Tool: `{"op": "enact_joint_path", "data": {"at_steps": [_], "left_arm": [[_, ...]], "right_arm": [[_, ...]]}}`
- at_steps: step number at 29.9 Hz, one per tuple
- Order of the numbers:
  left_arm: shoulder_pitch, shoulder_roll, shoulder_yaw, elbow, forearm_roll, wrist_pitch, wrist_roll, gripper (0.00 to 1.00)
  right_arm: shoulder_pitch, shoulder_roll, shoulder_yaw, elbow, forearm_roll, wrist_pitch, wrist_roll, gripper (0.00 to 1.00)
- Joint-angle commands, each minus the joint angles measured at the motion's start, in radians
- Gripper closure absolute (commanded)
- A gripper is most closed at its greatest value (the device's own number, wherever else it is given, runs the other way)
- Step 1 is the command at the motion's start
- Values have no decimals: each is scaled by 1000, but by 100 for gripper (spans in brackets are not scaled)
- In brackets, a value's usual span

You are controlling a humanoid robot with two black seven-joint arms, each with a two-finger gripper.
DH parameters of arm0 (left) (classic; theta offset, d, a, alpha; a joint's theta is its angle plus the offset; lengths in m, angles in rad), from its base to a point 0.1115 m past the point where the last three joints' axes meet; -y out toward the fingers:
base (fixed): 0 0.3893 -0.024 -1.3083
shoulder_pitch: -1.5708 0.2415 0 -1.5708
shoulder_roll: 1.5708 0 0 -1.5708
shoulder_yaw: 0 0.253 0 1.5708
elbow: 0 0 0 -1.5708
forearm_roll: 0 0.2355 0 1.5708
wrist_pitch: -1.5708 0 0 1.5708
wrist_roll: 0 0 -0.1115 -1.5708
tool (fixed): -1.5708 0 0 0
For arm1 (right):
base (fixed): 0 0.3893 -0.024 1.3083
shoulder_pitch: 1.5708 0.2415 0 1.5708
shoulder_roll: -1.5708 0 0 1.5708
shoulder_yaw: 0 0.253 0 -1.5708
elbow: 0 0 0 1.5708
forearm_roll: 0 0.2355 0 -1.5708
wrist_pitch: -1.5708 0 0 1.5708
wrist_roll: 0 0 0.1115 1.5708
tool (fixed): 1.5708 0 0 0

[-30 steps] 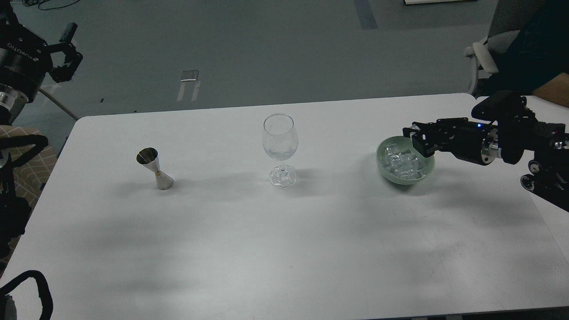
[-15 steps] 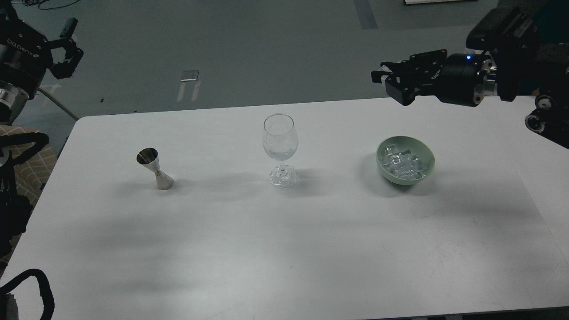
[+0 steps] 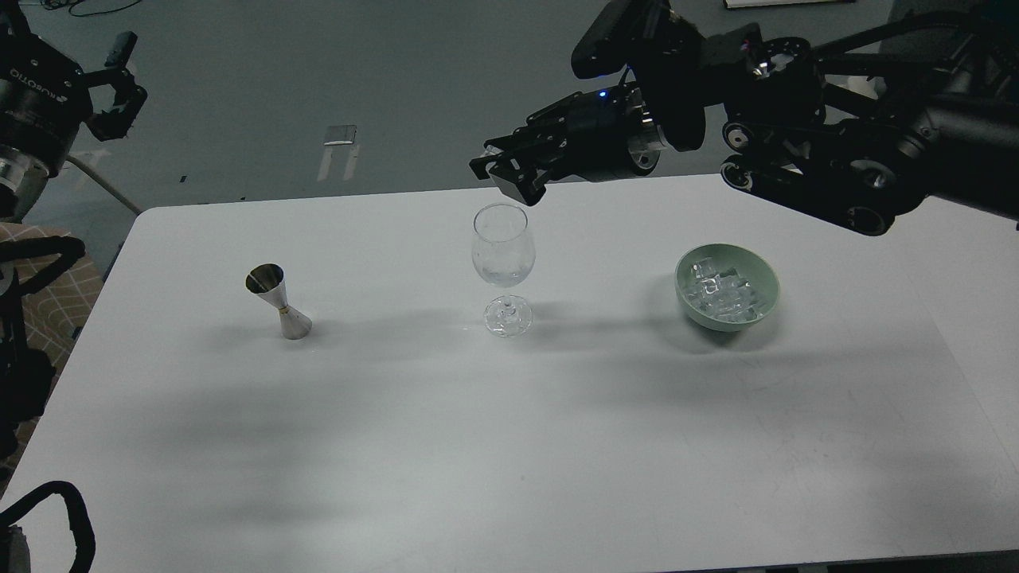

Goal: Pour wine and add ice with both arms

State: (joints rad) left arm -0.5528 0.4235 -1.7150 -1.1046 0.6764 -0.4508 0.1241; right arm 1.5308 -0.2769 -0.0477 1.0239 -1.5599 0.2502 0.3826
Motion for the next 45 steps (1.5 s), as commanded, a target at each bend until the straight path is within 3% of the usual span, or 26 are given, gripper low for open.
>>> {"op": "enact_joint_path", "data": {"at_steps": [1, 9, 20, 45], "left_arm": [[-3, 0, -2, 0, -1, 0, 0, 2], [5, -3, 0, 0, -1, 0, 0, 2], [4, -3, 0, 0, -1, 0, 0, 2], [-1, 1, 0, 0, -1, 0, 0, 2]], "right_arm": [[40, 33, -3, -48, 23, 72, 7, 90], [107, 56, -83, -54, 27, 211, 99, 90], [83, 148, -121, -149, 27, 212, 99, 89], [65, 137, -159, -202, 23, 207, 99, 87]]}}
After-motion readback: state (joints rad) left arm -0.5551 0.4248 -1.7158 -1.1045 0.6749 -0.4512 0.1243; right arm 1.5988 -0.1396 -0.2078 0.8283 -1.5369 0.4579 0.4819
